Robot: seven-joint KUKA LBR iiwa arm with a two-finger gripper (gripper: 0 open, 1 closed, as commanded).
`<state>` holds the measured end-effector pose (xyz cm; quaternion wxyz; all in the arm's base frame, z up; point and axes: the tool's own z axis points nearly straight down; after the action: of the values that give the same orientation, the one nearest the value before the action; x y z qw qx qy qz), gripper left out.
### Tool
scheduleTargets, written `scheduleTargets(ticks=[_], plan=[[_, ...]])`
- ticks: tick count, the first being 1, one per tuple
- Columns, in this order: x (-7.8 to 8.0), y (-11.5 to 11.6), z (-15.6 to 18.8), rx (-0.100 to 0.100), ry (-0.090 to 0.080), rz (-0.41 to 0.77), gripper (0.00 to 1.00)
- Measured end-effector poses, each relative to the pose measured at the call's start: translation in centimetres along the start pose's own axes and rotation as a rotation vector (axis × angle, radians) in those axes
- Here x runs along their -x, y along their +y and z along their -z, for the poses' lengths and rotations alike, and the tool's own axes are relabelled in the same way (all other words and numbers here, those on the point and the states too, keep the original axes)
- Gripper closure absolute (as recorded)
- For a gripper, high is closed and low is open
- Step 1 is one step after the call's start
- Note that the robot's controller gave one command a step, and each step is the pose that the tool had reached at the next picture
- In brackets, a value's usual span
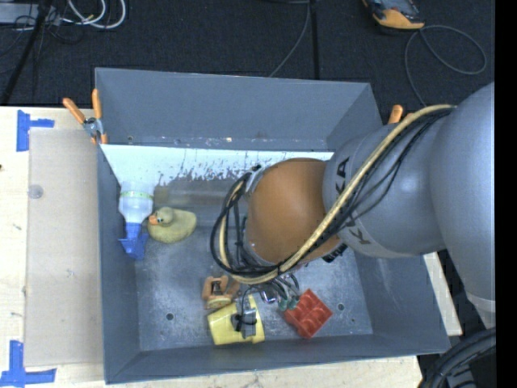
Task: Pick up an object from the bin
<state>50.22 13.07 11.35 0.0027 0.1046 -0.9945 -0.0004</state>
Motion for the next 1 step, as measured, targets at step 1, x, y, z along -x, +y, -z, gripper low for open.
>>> scheduleTargets(ticks=[1], plan=[[-1.08, 0.22, -3.44, 0.013, -0.010, 0.133, 1.00]])
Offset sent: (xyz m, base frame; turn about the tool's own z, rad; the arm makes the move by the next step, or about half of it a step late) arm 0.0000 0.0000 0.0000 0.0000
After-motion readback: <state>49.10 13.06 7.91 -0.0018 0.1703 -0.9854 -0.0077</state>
